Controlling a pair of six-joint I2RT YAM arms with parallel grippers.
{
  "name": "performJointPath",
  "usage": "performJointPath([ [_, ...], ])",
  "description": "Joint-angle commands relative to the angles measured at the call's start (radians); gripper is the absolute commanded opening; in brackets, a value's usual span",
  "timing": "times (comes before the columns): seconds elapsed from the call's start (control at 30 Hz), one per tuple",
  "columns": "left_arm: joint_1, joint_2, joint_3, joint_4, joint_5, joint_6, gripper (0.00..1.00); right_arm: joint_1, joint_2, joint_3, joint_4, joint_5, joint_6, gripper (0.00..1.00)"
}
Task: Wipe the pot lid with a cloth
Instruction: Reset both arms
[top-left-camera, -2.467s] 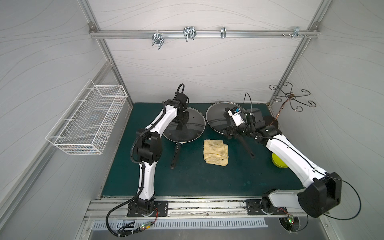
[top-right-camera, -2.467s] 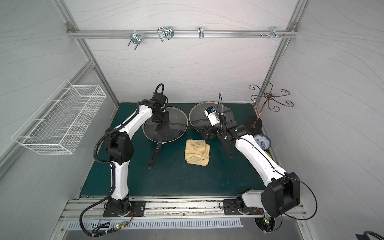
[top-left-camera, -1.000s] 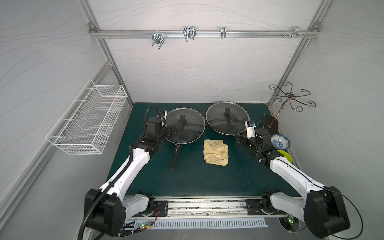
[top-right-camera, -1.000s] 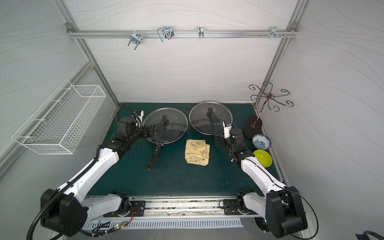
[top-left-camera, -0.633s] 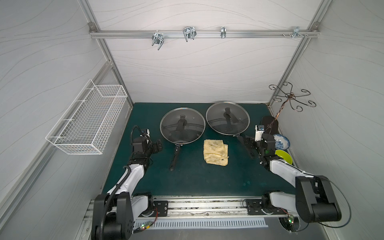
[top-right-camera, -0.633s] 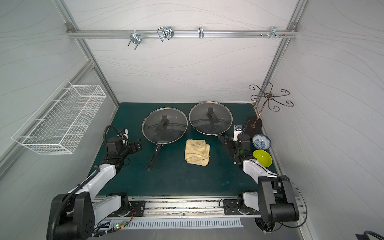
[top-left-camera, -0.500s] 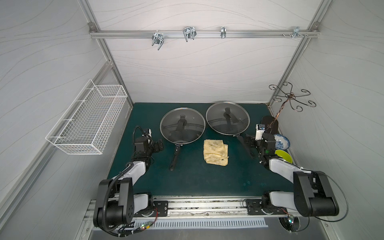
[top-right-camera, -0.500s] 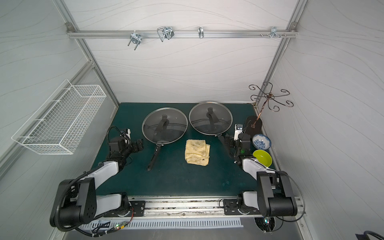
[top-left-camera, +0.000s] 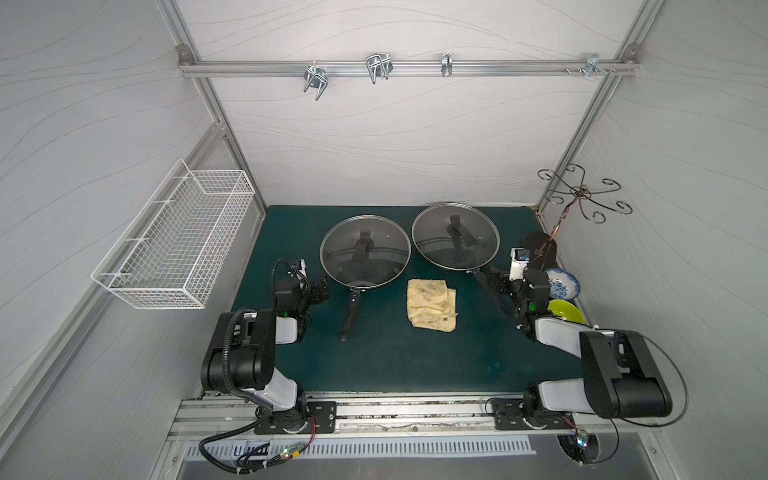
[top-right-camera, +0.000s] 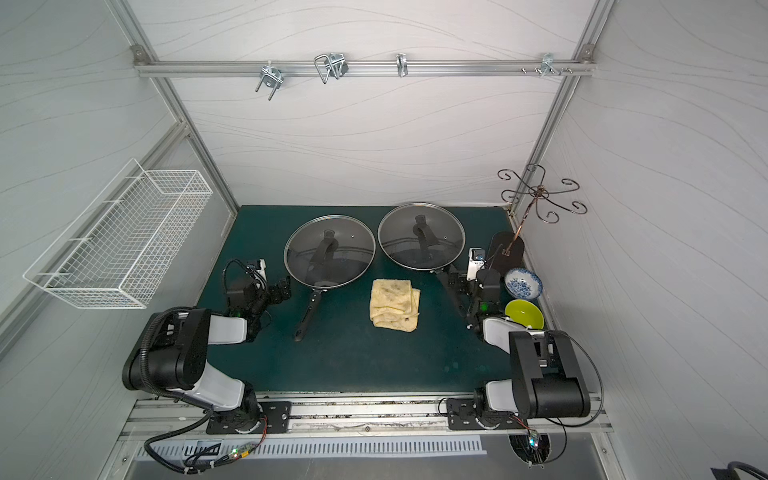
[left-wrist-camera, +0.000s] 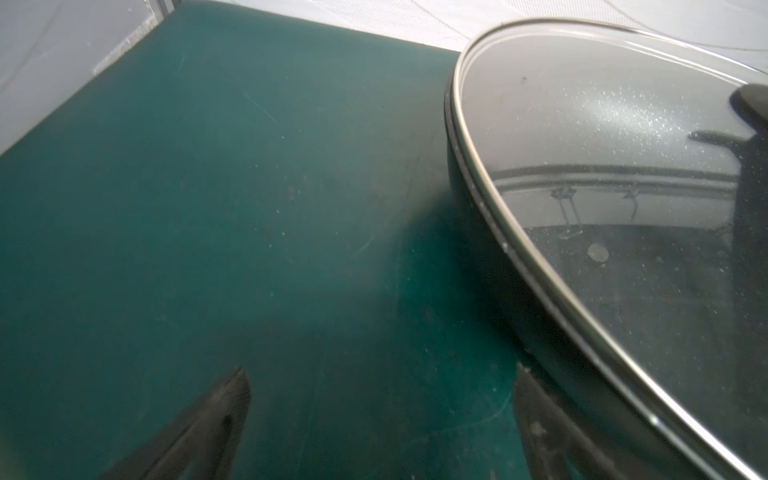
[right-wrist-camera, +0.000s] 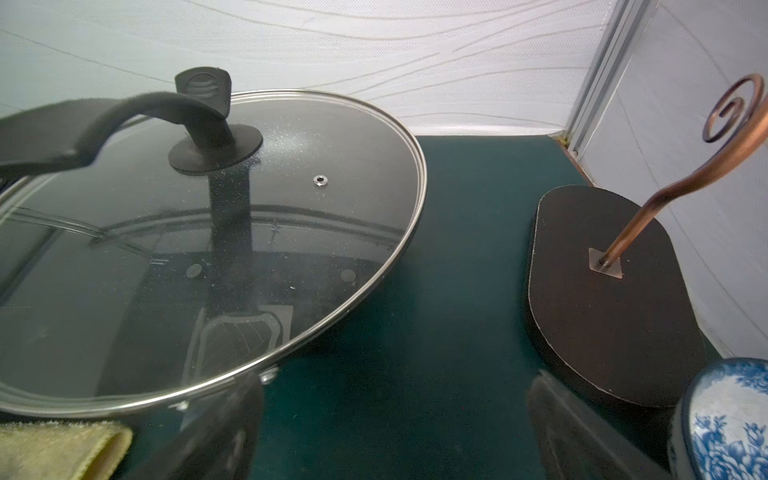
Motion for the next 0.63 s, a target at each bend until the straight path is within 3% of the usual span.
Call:
performJointPath([
  [0.0, -0.019, 0.0, 0.048, 0.036, -0.055, 0.018, 1.0, -0.003, 0.044, -0.025, 0.049, -0.01, 0.0, 0.99],
  [0.6, -0.04, 0.0, 0.057, 0.019, -0.089, 0.032, 1.0, -0.005, 0.109, -0.013, 0.087, -0.014, 0.009, 0.99],
])
